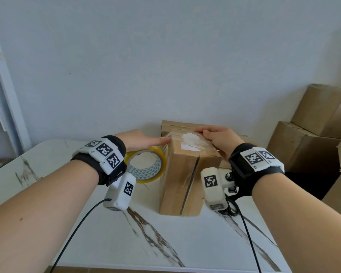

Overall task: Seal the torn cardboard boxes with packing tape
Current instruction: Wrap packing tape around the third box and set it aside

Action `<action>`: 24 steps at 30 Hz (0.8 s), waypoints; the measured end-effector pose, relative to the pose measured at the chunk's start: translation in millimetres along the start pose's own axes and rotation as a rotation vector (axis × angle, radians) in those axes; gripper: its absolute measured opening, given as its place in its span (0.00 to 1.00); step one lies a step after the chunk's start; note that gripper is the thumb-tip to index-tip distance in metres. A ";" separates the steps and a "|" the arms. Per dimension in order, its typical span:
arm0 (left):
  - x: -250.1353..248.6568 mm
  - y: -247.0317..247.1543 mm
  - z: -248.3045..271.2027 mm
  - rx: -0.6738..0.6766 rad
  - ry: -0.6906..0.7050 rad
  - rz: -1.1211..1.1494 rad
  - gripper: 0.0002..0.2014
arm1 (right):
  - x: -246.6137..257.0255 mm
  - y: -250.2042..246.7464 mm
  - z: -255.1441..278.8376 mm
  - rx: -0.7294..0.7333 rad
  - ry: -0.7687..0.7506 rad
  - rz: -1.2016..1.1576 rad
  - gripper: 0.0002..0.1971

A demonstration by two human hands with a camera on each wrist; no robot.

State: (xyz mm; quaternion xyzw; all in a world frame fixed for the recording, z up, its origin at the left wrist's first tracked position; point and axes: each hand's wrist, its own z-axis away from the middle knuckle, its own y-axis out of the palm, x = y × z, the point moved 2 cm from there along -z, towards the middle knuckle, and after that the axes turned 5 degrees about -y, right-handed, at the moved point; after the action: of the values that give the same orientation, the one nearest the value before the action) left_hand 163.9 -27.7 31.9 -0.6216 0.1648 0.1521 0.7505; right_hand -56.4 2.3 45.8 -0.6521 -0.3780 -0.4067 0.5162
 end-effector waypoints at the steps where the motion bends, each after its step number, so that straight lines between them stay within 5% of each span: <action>1: 0.0 0.2 0.8 0.000 -0.001 -0.003 0.46 | 2.5 1.0 -0.2 -0.025 -0.018 0.064 0.13; 5: -0.3 -0.6 4.5 0.001 0.006 0.007 0.41 | 29.4 8.6 11.2 0.007 -0.073 0.458 0.15; 8: -1.5 -1.8 8.1 -0.012 0.000 0.030 0.34 | 53.1 27.2 27.5 0.270 -0.112 0.763 0.38; 11: -0.6 -2.1 11.0 0.010 -0.012 0.024 0.34 | 63.5 44.3 34.0 0.479 -0.218 1.028 0.44; 16: 2.2 -3.1 9.4 0.036 -0.014 0.030 0.34 | 61.3 41.9 29.1 0.672 -0.210 1.100 0.55; 24: 2.4 -1.7 4.0 0.051 0.023 0.048 0.33 | 57.7 44.0 31.1 0.554 -0.273 0.967 0.38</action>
State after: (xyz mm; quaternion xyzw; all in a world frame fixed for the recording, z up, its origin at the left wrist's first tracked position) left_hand 167.0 -24.1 33.1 -0.5999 0.1920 0.1584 0.7604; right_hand 10.3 29.0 78.7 -0.6379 -0.1925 0.0776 0.7416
